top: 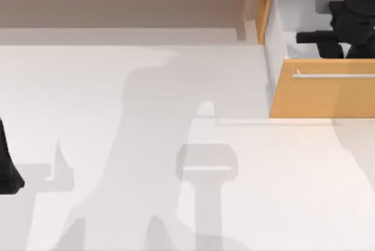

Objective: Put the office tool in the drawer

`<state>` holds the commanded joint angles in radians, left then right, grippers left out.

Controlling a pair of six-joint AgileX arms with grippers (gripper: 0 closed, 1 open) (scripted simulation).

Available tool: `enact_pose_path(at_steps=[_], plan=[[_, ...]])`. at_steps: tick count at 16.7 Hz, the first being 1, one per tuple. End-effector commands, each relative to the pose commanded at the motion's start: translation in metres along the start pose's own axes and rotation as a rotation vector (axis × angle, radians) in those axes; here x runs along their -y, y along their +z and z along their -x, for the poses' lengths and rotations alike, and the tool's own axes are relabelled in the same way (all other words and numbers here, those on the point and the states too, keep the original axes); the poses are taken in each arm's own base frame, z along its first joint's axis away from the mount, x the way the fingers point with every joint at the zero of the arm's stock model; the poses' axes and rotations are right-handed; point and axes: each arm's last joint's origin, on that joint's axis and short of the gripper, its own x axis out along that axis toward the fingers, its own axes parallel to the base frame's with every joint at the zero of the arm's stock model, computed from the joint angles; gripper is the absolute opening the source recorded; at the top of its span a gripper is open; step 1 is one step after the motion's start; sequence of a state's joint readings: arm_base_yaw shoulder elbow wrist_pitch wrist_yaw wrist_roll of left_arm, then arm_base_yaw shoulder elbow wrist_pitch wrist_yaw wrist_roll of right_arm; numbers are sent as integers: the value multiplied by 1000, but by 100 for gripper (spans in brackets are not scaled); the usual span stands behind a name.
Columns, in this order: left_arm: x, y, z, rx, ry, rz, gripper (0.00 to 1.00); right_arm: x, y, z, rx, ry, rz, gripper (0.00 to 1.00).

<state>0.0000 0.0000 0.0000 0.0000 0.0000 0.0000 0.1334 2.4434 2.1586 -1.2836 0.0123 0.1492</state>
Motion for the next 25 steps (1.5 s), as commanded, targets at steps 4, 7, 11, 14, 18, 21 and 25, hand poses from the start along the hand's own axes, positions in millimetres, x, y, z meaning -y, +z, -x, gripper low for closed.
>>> enact_pose_path(at_steps=[4,7,11,14,18,21,25], plan=[[0,0,0,0,0,0,100,-2,0,-8,-1,0,4,0],[0,0,0,0,0,0,100,-2,0,-10,-3,-1,5,0],[0,0,0,0,0,0,100,-2,0,-10,-3,-1,5,23],[0,0,0,0,0,0,100,-2,0,-10,-3,-1,5,45],[0,0,0,0,0,0,100,-2,0,-10,-3,-1,5,75],[0,0,0,0,0,0,100,-2,0,-10,-3,-1,5,98],[0,0,0,0,0,0,100,-2,0,-10,-3,-1,5,100]])
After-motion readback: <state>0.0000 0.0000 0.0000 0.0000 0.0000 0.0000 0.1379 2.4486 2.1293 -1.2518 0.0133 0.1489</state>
